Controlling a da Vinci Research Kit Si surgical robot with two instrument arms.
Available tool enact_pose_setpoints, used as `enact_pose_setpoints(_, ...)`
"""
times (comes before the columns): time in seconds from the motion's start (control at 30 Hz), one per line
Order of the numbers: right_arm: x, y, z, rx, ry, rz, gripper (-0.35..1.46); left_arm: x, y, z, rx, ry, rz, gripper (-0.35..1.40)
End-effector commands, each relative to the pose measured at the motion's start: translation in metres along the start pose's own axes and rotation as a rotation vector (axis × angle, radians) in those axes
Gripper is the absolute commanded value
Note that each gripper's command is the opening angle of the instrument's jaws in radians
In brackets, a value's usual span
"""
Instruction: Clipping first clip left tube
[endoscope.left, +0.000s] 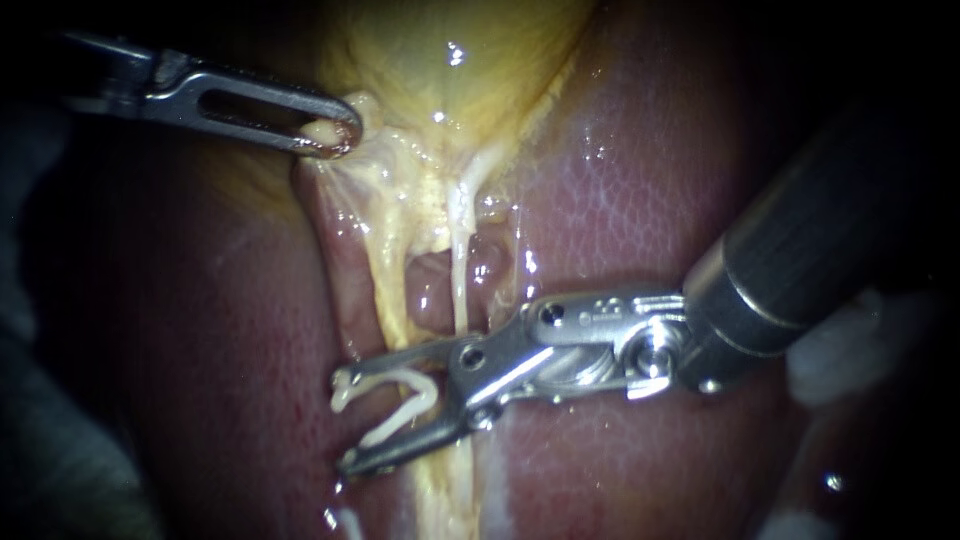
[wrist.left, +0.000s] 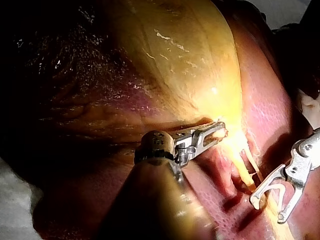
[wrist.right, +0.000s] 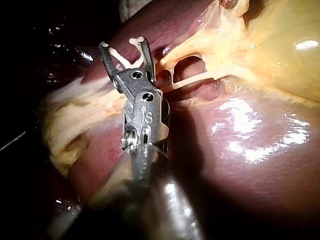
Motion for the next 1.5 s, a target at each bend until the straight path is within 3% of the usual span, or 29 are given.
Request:
enact_pose_setpoints(0.03,0.0000,0.0000,-0.0001,0.000,0.000,0.000,0.50,0.0000,0.0000,0.0000,0.000,0.000,0.000,-0.35)
enact_pose_setpoints(0.37,0.0001,-0.0008,-0.0016,0.010,0.000,-0.004,0.50,0.0000,0.0000,-0.0001,0.000,0.000,0.000,-0.35)
enact_pose_setpoints(0.8,-0.0007,-0.0014,-0.0060,0.006,0.006,0.078,0.49,0.0000,-0.0001,-0.0002,-0.001,-0.001,0.000,-0.35)
enact_pose_setpoints(0.97,-0.0015,-0.0006,-0.0073,0.000,0.008,0.090,0.49,0.0001,-0.0002,-0.0004,0.001,0.000,0.000,-0.35)
enact_pose_setpoints(1.17,-0.0029,0.0013,-0.0078,-0.009,0.010,0.122,0.48,0.0001,-0.0002,-0.0006,0.004,0.004,0.000,-0.35)
enact_pose_setpoints(1.5,-0.0076,0.0042,-0.0056,-0.042,-0.035,0.198,0.48,0.0001,0.0000,-0.0006,0.005,0.005,-0.001,-0.35)
